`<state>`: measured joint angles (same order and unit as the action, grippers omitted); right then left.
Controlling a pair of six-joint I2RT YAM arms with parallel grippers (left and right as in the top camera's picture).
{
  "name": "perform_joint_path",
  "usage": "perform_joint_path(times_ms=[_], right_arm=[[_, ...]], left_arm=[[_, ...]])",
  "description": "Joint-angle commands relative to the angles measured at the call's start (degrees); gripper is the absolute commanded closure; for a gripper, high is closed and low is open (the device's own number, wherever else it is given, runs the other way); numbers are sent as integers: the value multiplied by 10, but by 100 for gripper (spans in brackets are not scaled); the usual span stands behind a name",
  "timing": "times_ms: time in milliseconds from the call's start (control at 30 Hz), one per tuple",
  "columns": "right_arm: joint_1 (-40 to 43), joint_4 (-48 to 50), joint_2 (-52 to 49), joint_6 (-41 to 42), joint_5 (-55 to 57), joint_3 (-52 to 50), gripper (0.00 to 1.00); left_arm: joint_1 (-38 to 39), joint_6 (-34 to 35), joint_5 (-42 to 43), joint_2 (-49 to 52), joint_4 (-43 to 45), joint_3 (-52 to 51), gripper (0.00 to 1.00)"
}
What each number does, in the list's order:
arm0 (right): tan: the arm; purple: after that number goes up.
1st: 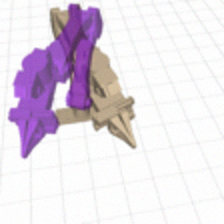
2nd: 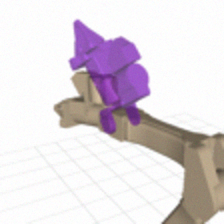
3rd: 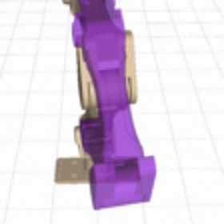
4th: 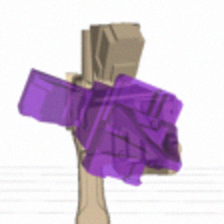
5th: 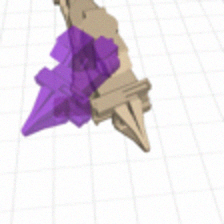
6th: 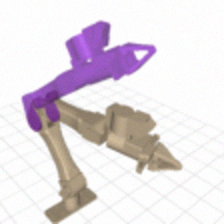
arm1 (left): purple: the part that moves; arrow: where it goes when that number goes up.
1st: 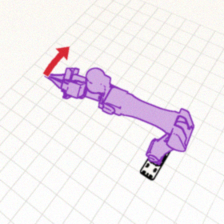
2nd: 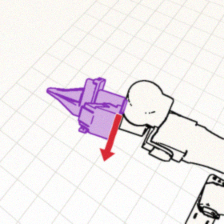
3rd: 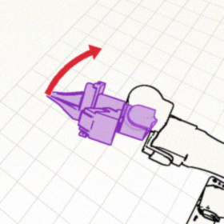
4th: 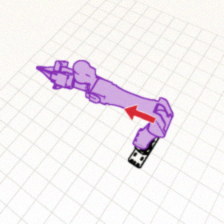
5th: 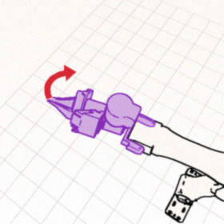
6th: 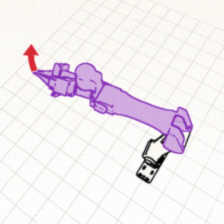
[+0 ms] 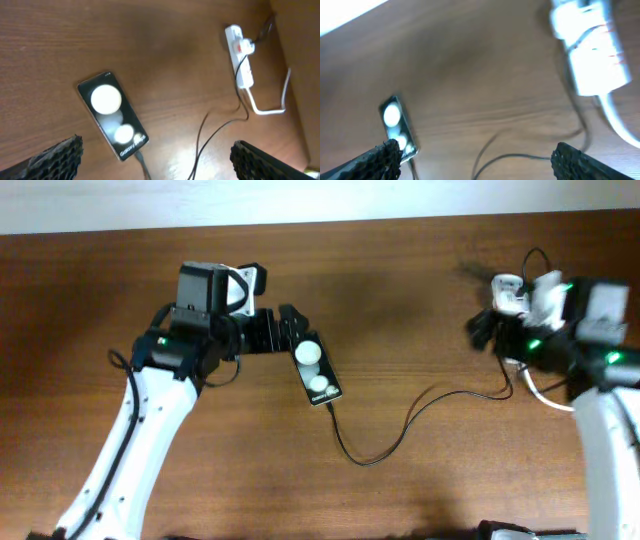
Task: Plug charger to phone and switch on socket
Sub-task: 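Move the right gripper to the power strip's orange switch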
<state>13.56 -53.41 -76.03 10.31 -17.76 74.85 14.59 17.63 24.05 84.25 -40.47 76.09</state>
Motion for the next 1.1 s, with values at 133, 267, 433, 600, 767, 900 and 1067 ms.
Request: perform_joint_path(times_ms=[133,267,433,600,767,900,1067], right_arm=[[128,50,-160,-10,2,129,12],[158,90,-272,-8,-14,129,87],[169,187,-409,26,-91,131,96],[168,248,-445,37,-86,136,96],[167,286,-474,67,-88,136,96],[167,290,-476,67,-78,136,96],[159,285,-497,67,-77,136,96]], left_arm=[[19,-36,-25,-2,-42,1,1],[19,-36,-25,-2,-42,1,1],[19,-36,-25,-2,-42,1,1],[19,-33,-49,-2,-42,1,1],[19,-34,-50,-2,-42,1,1],[19,-33,-61,-2,-40,1,1],[19,-33,-61,-2,-40,1,1]])
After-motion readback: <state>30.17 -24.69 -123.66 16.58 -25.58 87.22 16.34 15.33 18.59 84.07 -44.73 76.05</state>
